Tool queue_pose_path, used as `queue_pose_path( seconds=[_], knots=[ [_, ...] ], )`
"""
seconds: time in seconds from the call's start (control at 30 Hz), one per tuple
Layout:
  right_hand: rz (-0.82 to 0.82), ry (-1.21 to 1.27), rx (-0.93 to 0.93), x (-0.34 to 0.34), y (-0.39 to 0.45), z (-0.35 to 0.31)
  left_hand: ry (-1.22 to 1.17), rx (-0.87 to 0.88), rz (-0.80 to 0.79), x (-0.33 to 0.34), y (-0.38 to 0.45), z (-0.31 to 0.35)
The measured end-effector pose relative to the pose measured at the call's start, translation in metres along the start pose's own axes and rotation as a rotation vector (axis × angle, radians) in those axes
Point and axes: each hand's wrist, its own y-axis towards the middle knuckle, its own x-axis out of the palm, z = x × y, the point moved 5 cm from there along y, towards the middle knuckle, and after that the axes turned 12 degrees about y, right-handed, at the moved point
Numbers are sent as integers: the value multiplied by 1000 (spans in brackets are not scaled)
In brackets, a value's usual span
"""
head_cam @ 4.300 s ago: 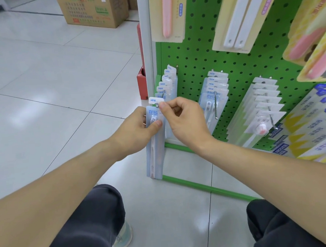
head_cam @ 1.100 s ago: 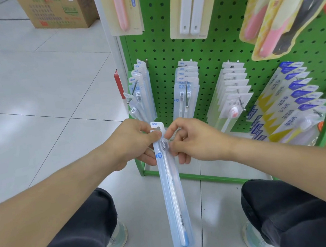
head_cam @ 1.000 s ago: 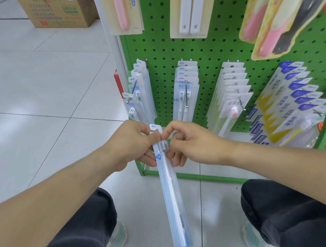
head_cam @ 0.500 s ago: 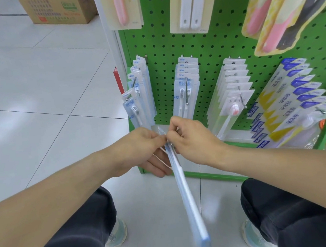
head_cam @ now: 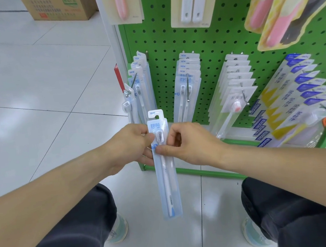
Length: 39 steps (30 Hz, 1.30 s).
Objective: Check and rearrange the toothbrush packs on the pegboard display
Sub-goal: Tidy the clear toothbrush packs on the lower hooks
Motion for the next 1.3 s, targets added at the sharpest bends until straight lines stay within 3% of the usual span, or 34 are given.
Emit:
queue_pose_path(
  seconds=[0.17,0.27,0.4,0.8,1.03,1.17,1.3],
  knots=[
    [-36,221,175,1,3,6,-39,25,3,-2,1,0],
    [-212,376,279,11,-1,8,-32,43,13,-2,-1,2],
    [-412,283,213,20,-8,9,-53,51,35,-3,-2,3],
    [-454,367,232,22,-9,8,-38,97,-31,-2,-1,3],
    [-407,389,184,22,-8,8,-110,110,109,-17,-2,8],
    [-396,442,154,21,-7,1,-120,104,98,-15,-6,12],
    [-344,496,165,18,-9,-3,-177,166,240,-23,-7,15]
  ],
)
